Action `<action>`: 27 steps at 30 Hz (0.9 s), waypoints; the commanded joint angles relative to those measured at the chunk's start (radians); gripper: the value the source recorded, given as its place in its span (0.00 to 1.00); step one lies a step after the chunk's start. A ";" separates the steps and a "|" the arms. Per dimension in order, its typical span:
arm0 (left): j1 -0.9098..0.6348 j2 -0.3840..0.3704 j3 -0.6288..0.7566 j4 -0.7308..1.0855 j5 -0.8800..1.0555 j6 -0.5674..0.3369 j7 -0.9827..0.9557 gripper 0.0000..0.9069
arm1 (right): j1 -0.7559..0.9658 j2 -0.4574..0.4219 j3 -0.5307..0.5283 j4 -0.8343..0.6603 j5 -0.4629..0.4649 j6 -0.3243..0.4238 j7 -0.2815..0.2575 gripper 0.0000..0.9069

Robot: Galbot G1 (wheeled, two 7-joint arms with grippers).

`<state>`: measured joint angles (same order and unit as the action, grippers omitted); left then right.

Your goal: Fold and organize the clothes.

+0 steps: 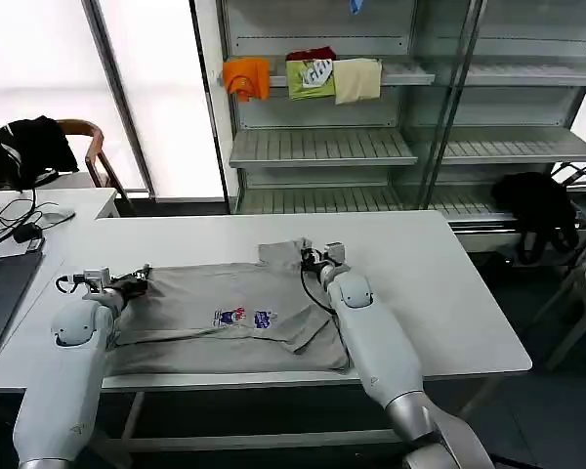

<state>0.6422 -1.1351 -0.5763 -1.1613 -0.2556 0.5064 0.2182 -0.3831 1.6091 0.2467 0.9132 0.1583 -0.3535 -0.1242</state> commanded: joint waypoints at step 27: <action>0.463 0.102 -0.177 -0.464 -0.332 -0.037 0.025 0.01 | -0.553 -0.083 -0.045 0.841 0.072 -0.222 0.092 0.00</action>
<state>0.9577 -1.0511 -0.7038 -1.5429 -0.4982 0.4764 0.2300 -0.7807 1.5977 0.2061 1.5661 0.2230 -0.5322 -0.0438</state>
